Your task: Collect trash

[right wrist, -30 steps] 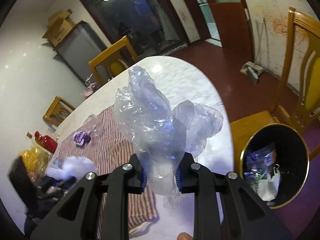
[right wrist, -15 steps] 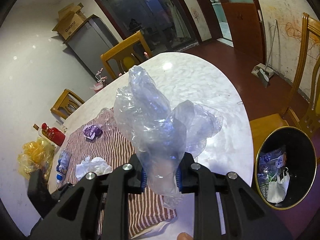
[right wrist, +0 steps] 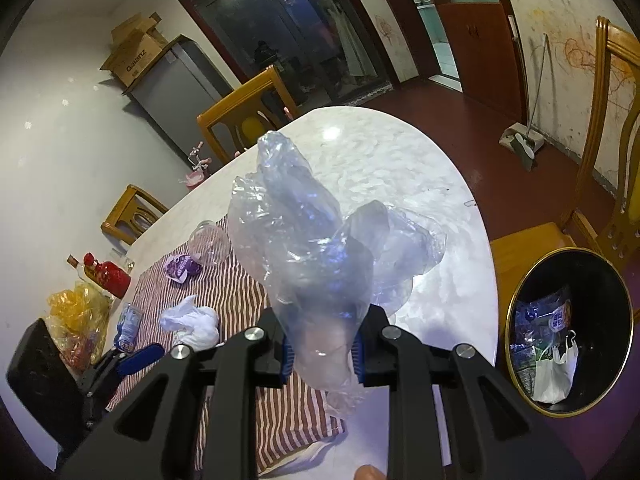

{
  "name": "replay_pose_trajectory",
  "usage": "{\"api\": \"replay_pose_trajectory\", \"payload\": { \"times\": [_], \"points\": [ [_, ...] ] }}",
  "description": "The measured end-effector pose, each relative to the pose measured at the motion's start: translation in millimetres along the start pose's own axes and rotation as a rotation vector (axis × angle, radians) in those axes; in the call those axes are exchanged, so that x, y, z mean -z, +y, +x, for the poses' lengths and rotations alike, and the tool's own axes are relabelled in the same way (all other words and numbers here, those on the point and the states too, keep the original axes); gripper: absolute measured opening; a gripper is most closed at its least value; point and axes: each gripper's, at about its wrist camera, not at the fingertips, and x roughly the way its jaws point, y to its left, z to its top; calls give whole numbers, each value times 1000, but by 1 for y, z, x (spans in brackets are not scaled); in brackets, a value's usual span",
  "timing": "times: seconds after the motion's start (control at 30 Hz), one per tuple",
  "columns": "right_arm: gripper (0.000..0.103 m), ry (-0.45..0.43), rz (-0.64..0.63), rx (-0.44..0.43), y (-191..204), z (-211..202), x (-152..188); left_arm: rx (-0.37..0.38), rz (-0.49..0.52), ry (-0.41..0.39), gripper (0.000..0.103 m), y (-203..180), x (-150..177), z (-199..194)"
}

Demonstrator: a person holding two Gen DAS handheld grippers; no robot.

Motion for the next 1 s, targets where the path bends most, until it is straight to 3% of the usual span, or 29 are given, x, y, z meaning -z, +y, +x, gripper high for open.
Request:
{"api": "replay_pose_trajectory", "payload": {
  "times": [0.17, 0.33, 0.4, 0.5, 0.63, 0.8, 0.93, 1.0],
  "points": [
    [22, -4, -6, -7, 0, -4, 0, -60, -46, 129, 73, 31, 16, 55],
    [23, -15, 2, 1, -3, -9, -1, -74, -92, 194, 46, 51, 28, 76],
    [23, -17, 4, 4, -3, -10, -1, -65, -129, 199, 26, 59, 30, 74],
    [23, -12, 1, 2, -1, -8, -1, -54, -134, 187, 23, 61, 29, 61],
    [23, -6, 1, 2, -1, -5, 1, -69, -78, 111, 23, 39, 13, 37],
    [23, -30, 16, 29, -12, -18, 0, -7, 17, 43, 23, 1, -24, 32],
    [23, -56, 74, 152, -48, -41, 5, 97, 111, 2, 23, -51, -60, 54],
    [23, -44, 139, 276, -84, -50, 11, 153, 136, -3, 23, -74, -75, 71]
  ]
}}
